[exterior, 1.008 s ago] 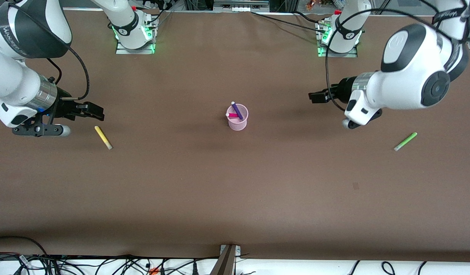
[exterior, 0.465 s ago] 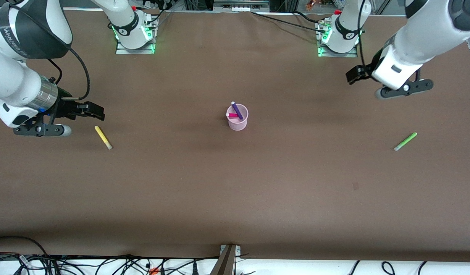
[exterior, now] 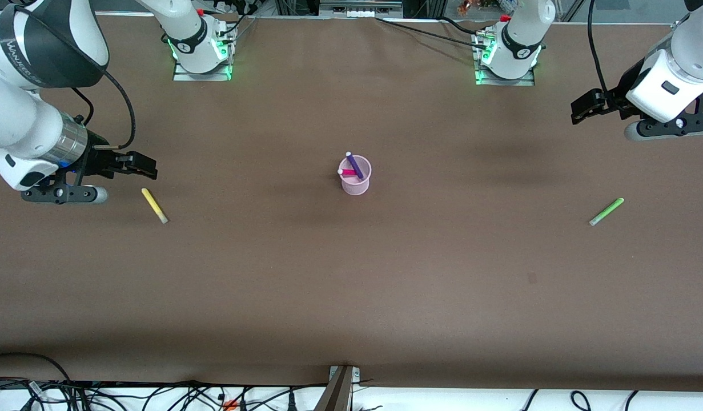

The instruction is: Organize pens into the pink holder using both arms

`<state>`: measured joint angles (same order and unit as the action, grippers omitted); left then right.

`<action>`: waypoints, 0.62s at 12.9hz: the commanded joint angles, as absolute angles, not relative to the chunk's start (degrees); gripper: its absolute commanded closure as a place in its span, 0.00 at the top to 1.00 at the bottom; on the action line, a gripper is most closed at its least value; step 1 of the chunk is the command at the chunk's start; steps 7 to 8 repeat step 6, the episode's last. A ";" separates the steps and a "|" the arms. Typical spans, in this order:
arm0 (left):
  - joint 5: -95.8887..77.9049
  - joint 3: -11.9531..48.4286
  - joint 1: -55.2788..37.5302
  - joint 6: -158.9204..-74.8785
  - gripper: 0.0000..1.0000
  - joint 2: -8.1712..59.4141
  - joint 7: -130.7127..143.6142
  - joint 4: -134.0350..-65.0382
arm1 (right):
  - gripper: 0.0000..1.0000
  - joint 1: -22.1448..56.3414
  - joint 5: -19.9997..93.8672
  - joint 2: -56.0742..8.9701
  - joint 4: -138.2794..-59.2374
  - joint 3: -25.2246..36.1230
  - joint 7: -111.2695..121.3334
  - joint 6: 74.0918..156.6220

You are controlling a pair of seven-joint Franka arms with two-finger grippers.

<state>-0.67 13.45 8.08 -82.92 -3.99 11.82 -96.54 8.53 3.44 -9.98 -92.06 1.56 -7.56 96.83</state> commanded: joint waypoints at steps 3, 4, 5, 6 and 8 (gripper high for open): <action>0.09 14.33 8.00 -85.86 1.00 -5.54 10.99 -96.59 | 1.00 8.70 4.48 -9.76 -91.67 1.41 -8.53 96.50; 0.09 14.41 8.00 -86.39 1.00 -5.45 10.90 -96.50 | 1.00 8.70 4.57 -9.76 -91.58 1.41 -8.53 96.59; 0.09 14.41 7.91 -86.40 1.00 -5.36 10.99 -96.50 | 1.00 8.70 4.66 -9.84 -91.58 1.49 -8.53 96.59; 0.09 14.41 8.00 -86.48 1.00 -5.36 10.99 -96.42 | 1.00 8.70 4.75 -9.76 -91.50 1.49 -8.61 96.59; 0.09 14.41 8.00 -86.48 1.00 -5.36 10.99 -96.42 | 1.00 8.70 4.75 -9.76 -91.50 1.49 -8.61 96.59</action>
